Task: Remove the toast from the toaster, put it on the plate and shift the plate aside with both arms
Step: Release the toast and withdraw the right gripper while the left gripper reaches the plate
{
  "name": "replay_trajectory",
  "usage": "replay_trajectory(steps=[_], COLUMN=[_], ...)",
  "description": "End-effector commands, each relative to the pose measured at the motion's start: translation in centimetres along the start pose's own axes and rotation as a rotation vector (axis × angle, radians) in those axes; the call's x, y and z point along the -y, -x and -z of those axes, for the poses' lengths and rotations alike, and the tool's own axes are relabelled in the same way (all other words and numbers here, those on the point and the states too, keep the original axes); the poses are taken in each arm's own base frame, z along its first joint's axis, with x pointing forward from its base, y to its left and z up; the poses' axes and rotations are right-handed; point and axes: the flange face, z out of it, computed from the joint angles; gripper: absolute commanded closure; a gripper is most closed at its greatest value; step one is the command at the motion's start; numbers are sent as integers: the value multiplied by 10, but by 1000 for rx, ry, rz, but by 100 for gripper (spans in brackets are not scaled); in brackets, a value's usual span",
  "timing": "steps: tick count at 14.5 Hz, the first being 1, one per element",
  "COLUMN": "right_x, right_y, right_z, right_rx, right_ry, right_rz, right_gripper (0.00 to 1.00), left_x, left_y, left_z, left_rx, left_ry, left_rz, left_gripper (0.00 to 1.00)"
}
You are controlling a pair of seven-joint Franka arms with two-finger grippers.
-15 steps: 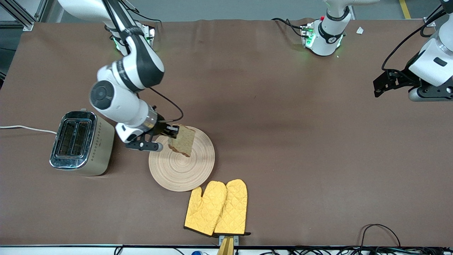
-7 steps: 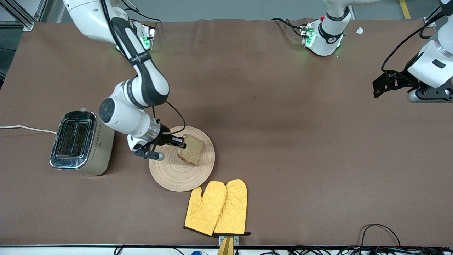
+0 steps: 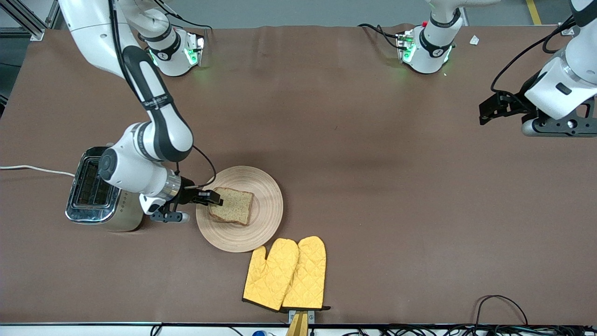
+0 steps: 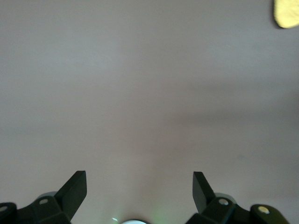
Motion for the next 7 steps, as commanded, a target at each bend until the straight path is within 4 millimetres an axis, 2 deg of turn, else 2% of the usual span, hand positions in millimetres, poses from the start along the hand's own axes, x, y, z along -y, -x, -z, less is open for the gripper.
replay_trajectory(steps=[1,3,4,5,7], right_x=[-9,-29,-36,-46,-66], right_y=[8,10,12,16,24], right_z=[40,84,111,144,200], right_rx=[38,80,89,95,117], right_ry=[51,126,176,233,239], right_rz=[60,86,110,127,88], right_gripper=[0,0,0,0,0], left_x=[0,-16,-33,-57,-115], left_y=[-20,-45,-61,-75,-102], left_z=[-41,-84,-112,-137,-198], left_rx=[95,154,187,199,184], left_ry=[171,291,369,455,588], left_rz=[32,44,44,46,84], left_gripper=[0,0,0,0,0])
